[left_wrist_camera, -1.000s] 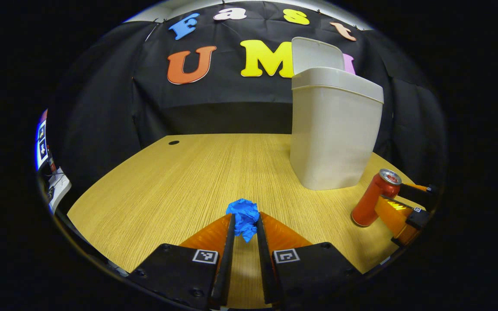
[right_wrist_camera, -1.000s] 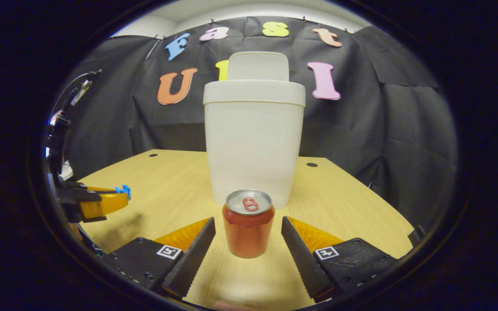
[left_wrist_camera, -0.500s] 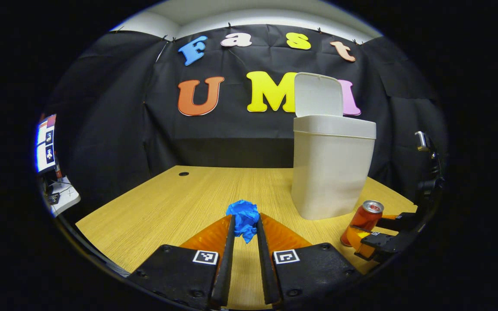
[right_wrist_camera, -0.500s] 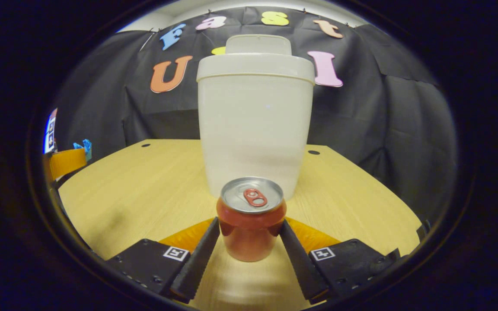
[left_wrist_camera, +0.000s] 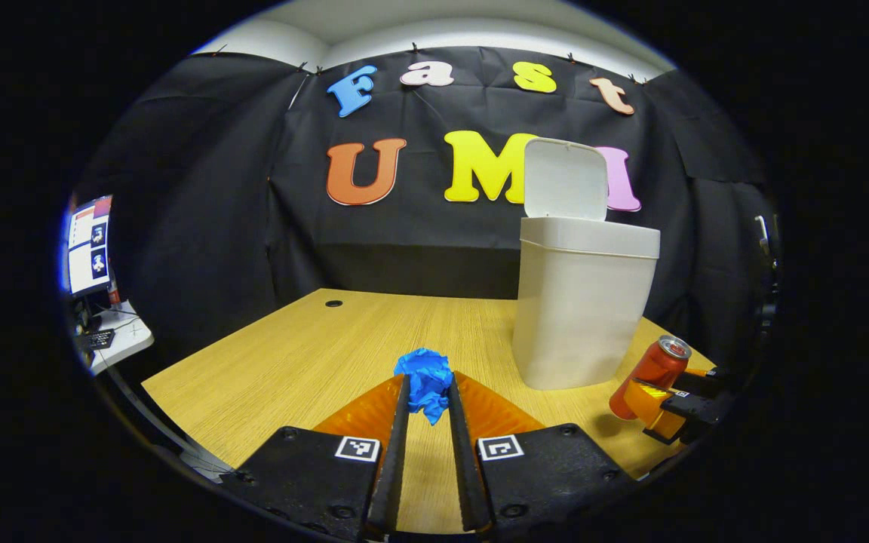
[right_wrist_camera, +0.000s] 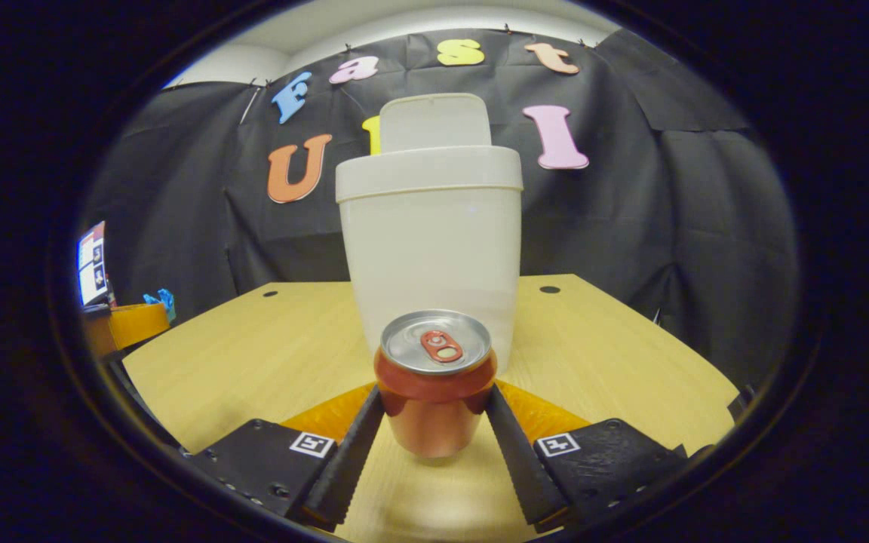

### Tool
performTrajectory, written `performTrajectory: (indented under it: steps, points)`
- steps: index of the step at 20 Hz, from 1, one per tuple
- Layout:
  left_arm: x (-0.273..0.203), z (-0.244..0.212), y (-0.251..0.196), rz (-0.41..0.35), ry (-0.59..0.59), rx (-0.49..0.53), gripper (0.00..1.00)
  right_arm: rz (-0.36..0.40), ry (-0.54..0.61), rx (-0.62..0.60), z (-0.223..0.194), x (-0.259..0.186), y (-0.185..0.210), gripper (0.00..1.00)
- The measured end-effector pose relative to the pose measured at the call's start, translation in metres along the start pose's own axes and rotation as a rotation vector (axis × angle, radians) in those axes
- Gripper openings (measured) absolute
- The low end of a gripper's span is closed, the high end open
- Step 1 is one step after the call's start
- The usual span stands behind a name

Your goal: Press the lid of the desktop garbage bin to open it, pick up the crumpled paper on the desktop and throw it into the bin, then pick up the pop can on the desktop and drop it into the bin, and finally close the garbage bin lid.

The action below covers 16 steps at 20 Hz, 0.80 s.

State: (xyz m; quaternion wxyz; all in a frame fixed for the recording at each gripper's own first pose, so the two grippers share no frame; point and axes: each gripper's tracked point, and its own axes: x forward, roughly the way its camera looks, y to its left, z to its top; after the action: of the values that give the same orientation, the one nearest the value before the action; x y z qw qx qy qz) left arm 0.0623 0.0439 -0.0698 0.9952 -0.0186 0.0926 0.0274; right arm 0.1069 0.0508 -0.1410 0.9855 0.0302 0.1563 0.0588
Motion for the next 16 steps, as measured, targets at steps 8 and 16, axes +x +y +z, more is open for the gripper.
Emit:
performTrajectory:
  steps: [8, 16]
  points:
    - [-0.014, 0.055, -0.013, 0.009, -0.100, -0.030, 0.34, 0.039, -0.034, 0.004, 0.028, -0.037, -0.024, 0.81]
    - [-0.006, 0.114, -0.055, -0.046, -0.150, -0.008, 0.34, 0.039, -0.124, -0.013, 0.073, -0.080, -0.047, 0.80]
